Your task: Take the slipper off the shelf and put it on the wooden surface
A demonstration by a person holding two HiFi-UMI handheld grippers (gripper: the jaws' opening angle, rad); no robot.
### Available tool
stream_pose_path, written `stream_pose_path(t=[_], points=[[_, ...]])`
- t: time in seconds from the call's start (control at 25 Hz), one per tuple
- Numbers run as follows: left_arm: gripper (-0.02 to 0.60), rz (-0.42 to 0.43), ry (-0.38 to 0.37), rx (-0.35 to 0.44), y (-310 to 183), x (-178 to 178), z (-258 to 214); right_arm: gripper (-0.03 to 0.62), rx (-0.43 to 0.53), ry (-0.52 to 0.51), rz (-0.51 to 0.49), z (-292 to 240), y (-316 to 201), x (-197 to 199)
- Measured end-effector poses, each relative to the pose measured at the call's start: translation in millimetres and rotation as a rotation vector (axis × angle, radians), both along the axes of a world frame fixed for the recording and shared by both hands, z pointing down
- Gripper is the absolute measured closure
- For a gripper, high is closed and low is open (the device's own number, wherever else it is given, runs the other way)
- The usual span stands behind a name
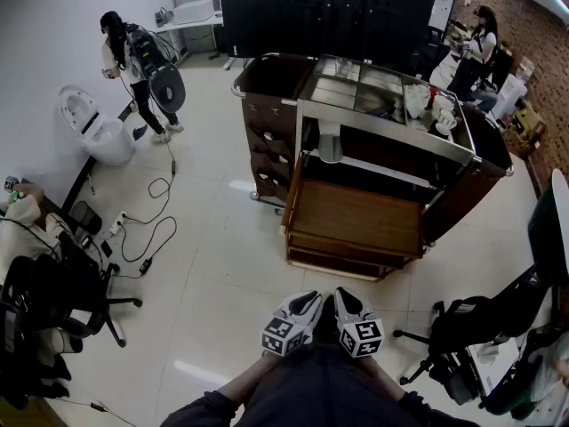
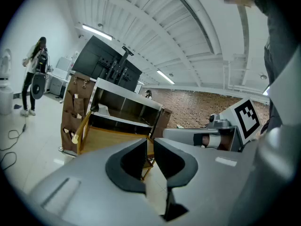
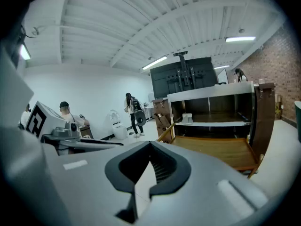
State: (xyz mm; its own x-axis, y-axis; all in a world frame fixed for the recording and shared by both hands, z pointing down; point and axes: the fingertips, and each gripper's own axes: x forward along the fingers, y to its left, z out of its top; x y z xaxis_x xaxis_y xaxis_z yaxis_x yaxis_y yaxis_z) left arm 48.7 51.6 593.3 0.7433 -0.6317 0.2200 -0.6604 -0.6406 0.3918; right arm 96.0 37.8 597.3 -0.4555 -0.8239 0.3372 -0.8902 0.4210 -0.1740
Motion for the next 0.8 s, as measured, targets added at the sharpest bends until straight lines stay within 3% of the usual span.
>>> stream_pose_path(t=[0.8], points=[[0.522, -0.053, -0.010, 0.000, -3, -15, 14, 0.594, -0.016, -0.003, -0.075, 3, 5, -18]])
